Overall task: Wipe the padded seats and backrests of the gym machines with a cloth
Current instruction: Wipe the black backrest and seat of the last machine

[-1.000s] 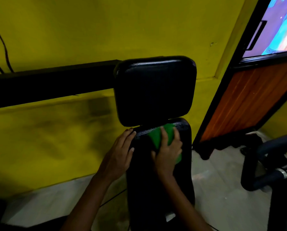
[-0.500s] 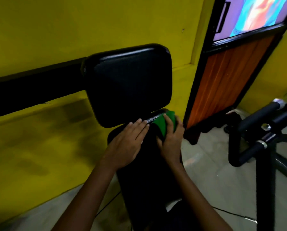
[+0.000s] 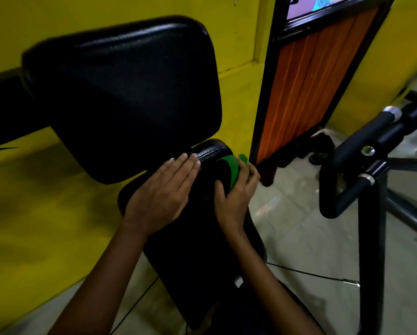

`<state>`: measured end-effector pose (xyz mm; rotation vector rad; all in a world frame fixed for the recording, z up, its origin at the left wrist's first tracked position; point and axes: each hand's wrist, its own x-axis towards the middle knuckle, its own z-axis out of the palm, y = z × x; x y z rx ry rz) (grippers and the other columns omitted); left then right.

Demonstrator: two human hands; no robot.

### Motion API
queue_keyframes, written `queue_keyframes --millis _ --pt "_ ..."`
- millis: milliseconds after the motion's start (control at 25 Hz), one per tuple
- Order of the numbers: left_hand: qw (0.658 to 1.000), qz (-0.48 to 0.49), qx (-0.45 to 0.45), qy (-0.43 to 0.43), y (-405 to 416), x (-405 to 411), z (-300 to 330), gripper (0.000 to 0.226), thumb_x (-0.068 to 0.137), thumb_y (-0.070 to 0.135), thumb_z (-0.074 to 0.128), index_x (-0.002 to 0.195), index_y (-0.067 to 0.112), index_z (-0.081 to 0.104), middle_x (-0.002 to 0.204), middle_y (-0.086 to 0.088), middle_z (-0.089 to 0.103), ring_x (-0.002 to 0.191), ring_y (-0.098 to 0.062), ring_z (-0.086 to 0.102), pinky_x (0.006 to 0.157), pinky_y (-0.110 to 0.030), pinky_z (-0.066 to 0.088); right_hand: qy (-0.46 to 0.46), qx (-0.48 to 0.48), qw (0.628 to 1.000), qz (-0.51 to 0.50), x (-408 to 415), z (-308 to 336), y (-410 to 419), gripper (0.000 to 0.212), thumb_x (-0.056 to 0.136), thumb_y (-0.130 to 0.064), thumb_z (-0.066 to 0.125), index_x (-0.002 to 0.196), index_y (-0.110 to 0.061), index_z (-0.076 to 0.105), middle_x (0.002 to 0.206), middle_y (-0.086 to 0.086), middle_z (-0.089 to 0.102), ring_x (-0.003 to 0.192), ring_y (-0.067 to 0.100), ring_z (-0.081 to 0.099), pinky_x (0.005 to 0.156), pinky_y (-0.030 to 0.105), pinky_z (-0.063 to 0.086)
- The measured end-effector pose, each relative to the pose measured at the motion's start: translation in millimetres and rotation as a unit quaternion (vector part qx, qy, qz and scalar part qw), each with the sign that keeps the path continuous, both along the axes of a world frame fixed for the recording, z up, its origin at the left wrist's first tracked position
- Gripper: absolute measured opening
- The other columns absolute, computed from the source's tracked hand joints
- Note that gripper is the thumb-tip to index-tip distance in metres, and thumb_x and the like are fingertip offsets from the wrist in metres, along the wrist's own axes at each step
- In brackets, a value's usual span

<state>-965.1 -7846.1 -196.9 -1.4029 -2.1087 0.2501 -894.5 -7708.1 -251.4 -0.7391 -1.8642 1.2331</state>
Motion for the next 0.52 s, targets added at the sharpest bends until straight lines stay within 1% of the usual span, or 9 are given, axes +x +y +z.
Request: queue_keyframes --millis 40,120,200,240,320,440,520 --pt "1.0 0.001 0.0 0.001 -0.5 0.6 -0.4 0.057 0.094 0.02 0.039 0.146 -0.001 0.029 0.152 -0.018 0.032 0.14 -0.03 0.032 0.114 -0.042 0.027 -0.008 0.001 1.0 0.011 4.9 -10.0 -3.0 0.063 0.078 -0.017 0.06 0.136 -0.021 0.037 0.142 0.013 0.028 0.131 0.027 0.032 0.108 0.036 0.031" --pt "1.0 0.006 -0.001 0.004 -1.3 0.8 -1.8 0.058 0.094 0.021 0.039 0.146 -0.002 0.029 0.152 -0.018 0.031 0.14 -0.03 0.031 0.114 -0.042 0.028 -0.052 -0.058 0.997 -0.011 19.1 -37.0 -4.4 0.064 0.083 -0.011 0.063 0.139 -0.017 0.035 0.141 0.014 0.025 0.13 0.031 0.035 0.109 0.039 0.033" --pt "1.0 0.009 -0.004 0.011 -0.6 1.1 -1.9 0.058 0.093 0.021 0.038 0.146 -0.002 0.029 0.152 -0.018 0.031 0.14 -0.03 0.032 0.114 -0.042 0.029 -0.108 -0.126 0.985 -0.038 27.8 -50.9 -2.8 0.06 0.087 -0.011 0.061 0.14 -0.009 0.033 0.138 0.016 0.027 0.125 0.036 0.038 0.107 0.038 0.033" --pt "1.0 0.008 -0.003 0.016 0.4 0.9 -1.8 0.058 0.093 0.021 0.038 0.146 -0.002 0.029 0.151 -0.018 0.032 0.14 -0.03 0.032 0.114 -0.042 0.029 -0.111 -0.134 0.984 -0.044 27.1 -48.2 -1.9 0.057 0.088 -0.011 0.06 0.139 -0.007 0.035 0.136 0.016 0.028 0.124 0.036 0.039 0.105 0.035 0.032" --pt "1.0 0.003 0.004 0.022 0.8 -0.6 -2.3 0.058 0.093 0.021 0.039 0.145 -0.002 0.029 0.151 -0.019 0.032 0.139 -0.03 0.033 0.114 -0.042 0.029 -0.066 -0.095 0.992 -0.046 19.8 -28.6 -1.6 0.056 0.086 -0.007 0.061 0.137 -0.006 0.039 0.134 0.016 0.033 0.123 0.032 0.039 0.102 0.027 0.029" --pt "0.999 -0.002 0.014 0.032 1.0 -2.2 -5.2 0.057 0.092 0.02 0.041 0.144 -0.003 0.031 0.149 -0.02 0.035 0.137 -0.032 0.036 0.114 -0.043 0.029 0.015 0.002 0.999 -0.033 9.0 -8.8 -2.1 0.064 0.079 -0.009 0.064 0.138 -0.008 0.038 0.134 0.013 0.037 0.124 0.023 0.038 0.105 0.029 0.03" --pt "0.999 -0.005 0.017 0.045 2.2 -2.4 -7.5 0.056 0.092 0.02 0.041 0.143 -0.003 0.033 0.148 -0.02 0.037 0.136 -0.032 0.038 0.113 -0.043 0.03 0.021 0.016 0.999 -0.045 10.1 -31.3 -4.2 0.067 0.075 -0.014 0.063 0.138 -0.007 0.038 0.134 0.013 0.04 0.125 0.021 0.038 0.107 0.03 0.03"
